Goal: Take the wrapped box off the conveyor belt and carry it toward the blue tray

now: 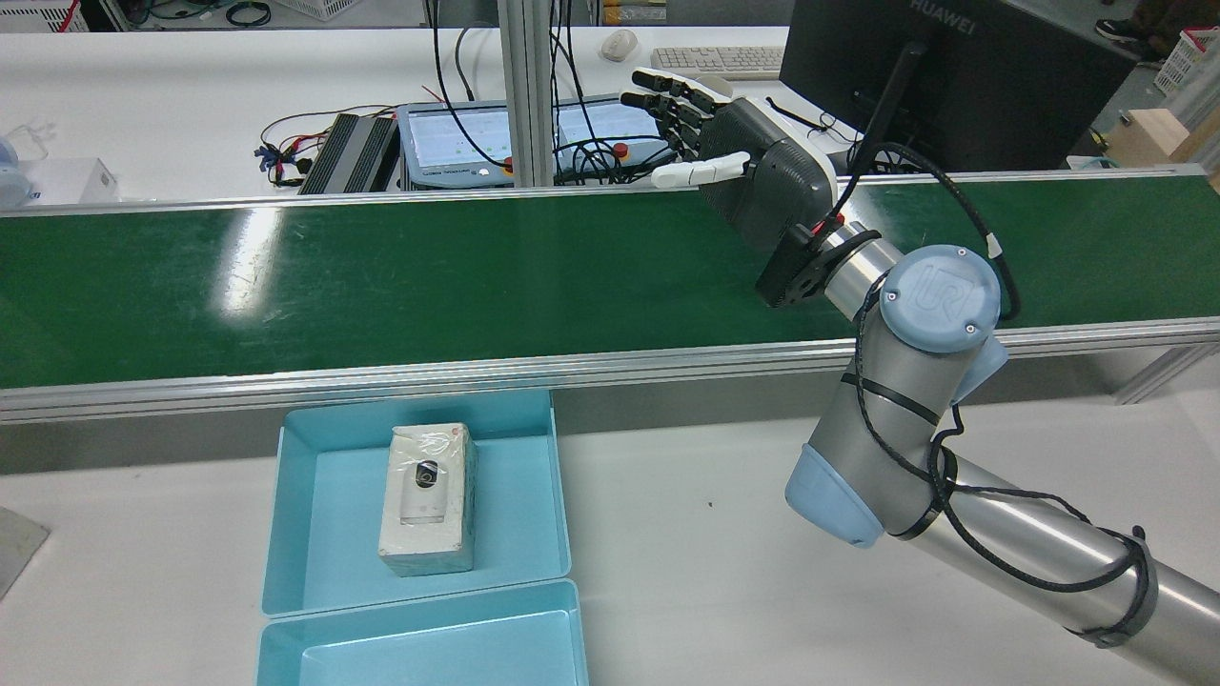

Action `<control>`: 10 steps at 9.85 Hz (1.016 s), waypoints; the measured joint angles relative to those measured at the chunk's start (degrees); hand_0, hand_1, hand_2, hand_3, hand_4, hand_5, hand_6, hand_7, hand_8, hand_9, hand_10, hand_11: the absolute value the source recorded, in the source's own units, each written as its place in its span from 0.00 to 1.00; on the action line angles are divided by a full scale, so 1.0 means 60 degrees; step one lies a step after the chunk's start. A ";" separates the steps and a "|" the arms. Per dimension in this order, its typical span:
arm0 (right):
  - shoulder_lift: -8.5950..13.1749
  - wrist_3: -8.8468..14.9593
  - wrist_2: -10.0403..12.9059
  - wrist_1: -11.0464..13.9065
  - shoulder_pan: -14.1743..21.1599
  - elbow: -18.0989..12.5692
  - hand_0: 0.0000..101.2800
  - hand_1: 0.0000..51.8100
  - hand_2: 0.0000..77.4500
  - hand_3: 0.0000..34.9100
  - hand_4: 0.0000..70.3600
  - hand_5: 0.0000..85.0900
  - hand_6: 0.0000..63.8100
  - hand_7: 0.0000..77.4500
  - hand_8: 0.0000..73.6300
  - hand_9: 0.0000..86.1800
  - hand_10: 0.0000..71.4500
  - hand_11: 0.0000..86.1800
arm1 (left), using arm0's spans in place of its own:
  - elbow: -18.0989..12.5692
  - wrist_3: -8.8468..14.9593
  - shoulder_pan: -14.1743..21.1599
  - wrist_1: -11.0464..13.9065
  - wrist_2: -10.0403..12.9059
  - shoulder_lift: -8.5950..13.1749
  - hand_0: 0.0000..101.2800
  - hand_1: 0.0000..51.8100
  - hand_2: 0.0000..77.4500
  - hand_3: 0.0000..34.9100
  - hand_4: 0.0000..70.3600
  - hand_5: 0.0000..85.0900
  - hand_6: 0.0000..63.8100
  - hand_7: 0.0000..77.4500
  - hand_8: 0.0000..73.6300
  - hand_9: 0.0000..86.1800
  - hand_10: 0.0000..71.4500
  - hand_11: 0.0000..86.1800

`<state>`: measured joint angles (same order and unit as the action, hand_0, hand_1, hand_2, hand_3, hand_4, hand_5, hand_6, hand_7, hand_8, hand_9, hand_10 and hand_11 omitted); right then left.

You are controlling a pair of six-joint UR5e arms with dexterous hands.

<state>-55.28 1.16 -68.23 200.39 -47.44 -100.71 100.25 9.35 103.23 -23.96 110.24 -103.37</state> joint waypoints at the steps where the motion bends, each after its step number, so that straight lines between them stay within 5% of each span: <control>1: 0.0000 -0.0001 -0.0001 0.0000 0.0002 -0.0014 0.48 0.29 0.12 0.00 0.16 0.21 0.14 0.31 0.07 0.10 0.00 0.01 | 0.0000 0.0000 0.0000 0.0000 0.0000 0.0000 0.00 0.00 0.01 0.00 0.01 0.01 0.01 0.01 0.01 0.00 0.01 0.01; 10: 0.0000 -0.0003 0.0003 0.0014 0.0060 -0.0042 0.48 0.28 0.10 0.00 0.16 0.22 0.15 0.32 0.09 0.10 0.00 0.01 | 0.0000 0.0000 0.0000 0.0000 0.0000 0.0000 0.00 0.00 0.01 0.00 0.01 0.01 0.00 0.01 0.01 0.00 0.01 0.01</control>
<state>-55.28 1.14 -68.21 200.48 -47.09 -100.97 100.25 9.35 103.23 -23.96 110.24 -103.37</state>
